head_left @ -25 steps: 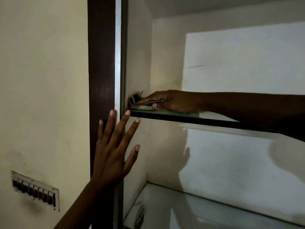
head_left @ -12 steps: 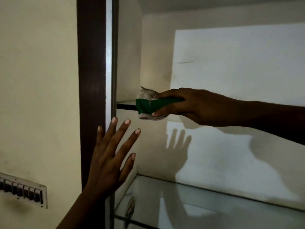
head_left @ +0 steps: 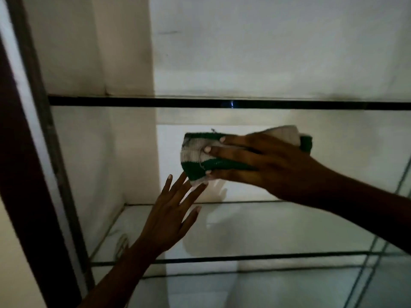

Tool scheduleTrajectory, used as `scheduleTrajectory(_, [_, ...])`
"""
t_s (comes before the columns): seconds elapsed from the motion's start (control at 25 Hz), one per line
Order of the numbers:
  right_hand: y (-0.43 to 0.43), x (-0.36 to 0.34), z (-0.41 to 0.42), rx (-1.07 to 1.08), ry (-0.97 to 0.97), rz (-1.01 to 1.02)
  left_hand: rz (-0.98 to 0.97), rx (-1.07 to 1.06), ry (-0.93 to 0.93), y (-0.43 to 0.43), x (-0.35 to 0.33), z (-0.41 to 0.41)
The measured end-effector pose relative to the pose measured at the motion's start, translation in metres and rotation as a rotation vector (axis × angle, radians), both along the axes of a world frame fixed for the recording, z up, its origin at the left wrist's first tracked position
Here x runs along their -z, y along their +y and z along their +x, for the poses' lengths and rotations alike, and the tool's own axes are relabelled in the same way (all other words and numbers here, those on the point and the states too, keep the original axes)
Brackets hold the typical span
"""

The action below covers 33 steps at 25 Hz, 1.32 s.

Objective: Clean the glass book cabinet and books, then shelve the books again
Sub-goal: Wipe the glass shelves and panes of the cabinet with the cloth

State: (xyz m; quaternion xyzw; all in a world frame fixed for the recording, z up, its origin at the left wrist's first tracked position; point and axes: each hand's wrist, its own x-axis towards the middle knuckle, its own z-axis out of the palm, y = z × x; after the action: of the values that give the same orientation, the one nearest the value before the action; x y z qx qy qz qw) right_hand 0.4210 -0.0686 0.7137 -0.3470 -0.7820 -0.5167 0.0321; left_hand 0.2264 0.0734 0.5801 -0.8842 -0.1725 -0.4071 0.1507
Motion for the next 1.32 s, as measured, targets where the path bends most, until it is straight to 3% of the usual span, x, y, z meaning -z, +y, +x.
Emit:
scheduleTrajectory(0.16, [0.007, 0.091, 0.042, 0.263, 0.415, -0.047, -0.15, 0.086, 0.266, 0.016, 0.028, 0.054])
scheduleTrajectory(0.32, [0.025, 0.134, 0.079, 0.557, 0.895, 0.027, -0.191, 0.201, 0.494, 0.03, 0.039, 0.116])
scheduleTrajectory(0.44, [0.029, 0.138, 0.121, 0.888, 1.09, 0.085, -0.297, 0.297, 0.582, 0.033, 0.043, 0.164])
scheduleTrajectory(0.6, [0.028, 0.141, 0.189, 1.312, 1.291, 0.311, -0.306, 0.422, 0.639, 0.033, 0.056, 0.197])
scheduleTrajectory(0.84, [0.017, 0.156, 0.247, 1.624, 1.653, 0.485, -0.374, 0.498, 0.667, 0.037, 0.059, 0.2])
scheduleTrajectory(1.04, [0.024, 0.162, 0.259, 1.792, 1.561, 0.203, -0.409, 0.51, 0.717, 0.038, 0.055, 0.199])
scheduleTrajectory(1.32, [0.031, 0.174, 0.181, 1.395, 1.225, -0.074, -0.397, 0.486, 0.758, 0.038, 0.053, 0.2])
